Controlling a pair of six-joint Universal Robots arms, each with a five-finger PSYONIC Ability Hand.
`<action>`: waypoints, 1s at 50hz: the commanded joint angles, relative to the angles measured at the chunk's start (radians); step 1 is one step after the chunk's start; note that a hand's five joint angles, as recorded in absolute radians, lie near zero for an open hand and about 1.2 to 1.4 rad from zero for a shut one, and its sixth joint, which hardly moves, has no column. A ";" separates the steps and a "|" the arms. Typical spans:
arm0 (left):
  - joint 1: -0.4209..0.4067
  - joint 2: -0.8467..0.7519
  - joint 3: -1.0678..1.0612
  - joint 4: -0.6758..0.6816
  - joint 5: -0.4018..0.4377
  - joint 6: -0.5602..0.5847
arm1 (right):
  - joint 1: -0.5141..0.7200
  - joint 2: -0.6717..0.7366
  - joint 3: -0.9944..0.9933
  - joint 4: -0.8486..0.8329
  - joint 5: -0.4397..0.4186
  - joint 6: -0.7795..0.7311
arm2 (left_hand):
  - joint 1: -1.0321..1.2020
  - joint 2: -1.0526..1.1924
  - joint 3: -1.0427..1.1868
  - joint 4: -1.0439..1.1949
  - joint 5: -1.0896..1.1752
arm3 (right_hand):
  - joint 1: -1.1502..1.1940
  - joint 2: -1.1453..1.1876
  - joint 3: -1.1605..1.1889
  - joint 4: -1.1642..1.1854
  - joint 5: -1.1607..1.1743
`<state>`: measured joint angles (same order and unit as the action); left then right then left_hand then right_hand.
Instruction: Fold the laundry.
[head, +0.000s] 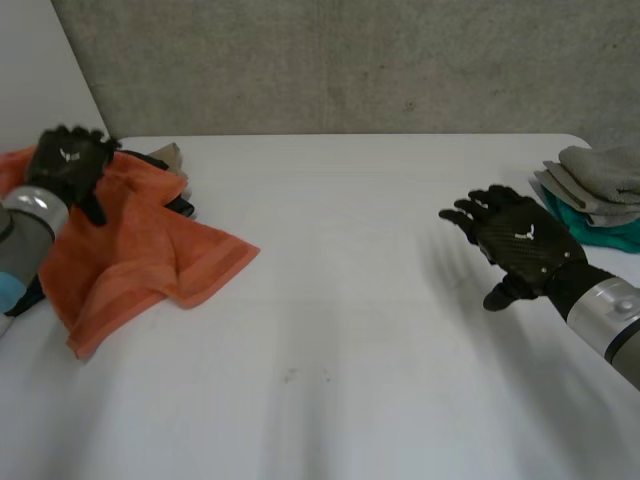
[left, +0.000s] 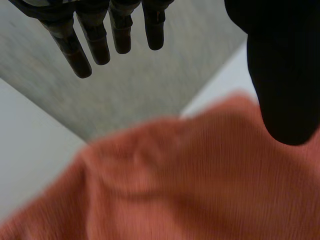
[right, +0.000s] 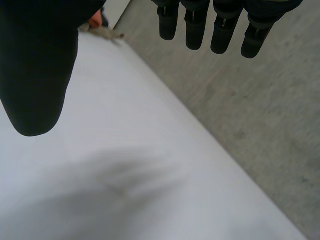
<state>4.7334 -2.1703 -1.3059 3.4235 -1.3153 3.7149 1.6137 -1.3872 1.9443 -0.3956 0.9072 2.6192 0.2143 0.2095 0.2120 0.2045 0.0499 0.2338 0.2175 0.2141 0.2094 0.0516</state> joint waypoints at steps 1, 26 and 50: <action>0.033 -0.195 0.099 -0.006 0.030 0.186 | -0.008 0.056 0.004 0.027 0.013 -0.065 | 0.175 0.180 0.177 0.185 0.165 | -0.059 -0.043 -0.040 -0.035 -0.052; -0.587 0.311 0.094 -0.064 -0.162 -0.579 | -0.021 -0.036 -0.013 0.032 0.139 -0.039 | 1.182 1.187 1.184 1.192 1.172 | -0.059 -0.043 -0.040 -0.035 -0.052; -0.880 -0.042 0.257 -0.187 -0.377 -0.503 | -0.014 -0.047 -0.051 0.156 0.246 -0.033 | 0.005 0.010 0.007 0.015 -0.005 | -0.059 -0.043 -0.040 -0.035 -0.052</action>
<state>3.8412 -2.3586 -0.9808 3.2939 -1.6932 3.2094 1.5970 -1.4312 1.9211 -0.3121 1.1337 2.5867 0.2896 0.3281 0.3420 0.3308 0.1523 0.2338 0.2176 0.2141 0.2094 0.0515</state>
